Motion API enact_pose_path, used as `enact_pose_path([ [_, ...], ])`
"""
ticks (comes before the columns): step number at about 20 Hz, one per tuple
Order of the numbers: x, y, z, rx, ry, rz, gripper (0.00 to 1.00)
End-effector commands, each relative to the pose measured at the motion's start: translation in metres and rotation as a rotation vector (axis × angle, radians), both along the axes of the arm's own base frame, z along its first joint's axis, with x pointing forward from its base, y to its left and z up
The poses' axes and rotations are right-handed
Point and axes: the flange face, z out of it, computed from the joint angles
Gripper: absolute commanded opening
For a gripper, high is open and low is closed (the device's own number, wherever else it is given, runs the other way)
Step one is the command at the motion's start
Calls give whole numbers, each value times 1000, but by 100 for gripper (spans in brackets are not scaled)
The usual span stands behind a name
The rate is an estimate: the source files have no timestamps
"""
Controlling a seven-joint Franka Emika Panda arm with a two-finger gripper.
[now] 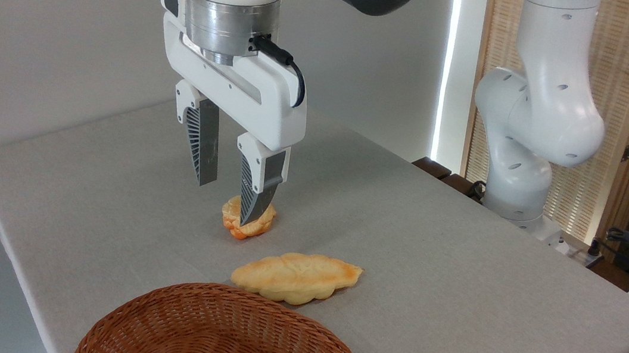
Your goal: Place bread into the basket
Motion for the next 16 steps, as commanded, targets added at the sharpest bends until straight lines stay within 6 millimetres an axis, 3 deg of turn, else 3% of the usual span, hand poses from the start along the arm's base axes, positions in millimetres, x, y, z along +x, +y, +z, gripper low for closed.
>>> enact_pose_path([
  [1,-2,-2,3,16,-4,0,100],
  [16,-4,1,3,15,8,-1,100],
])
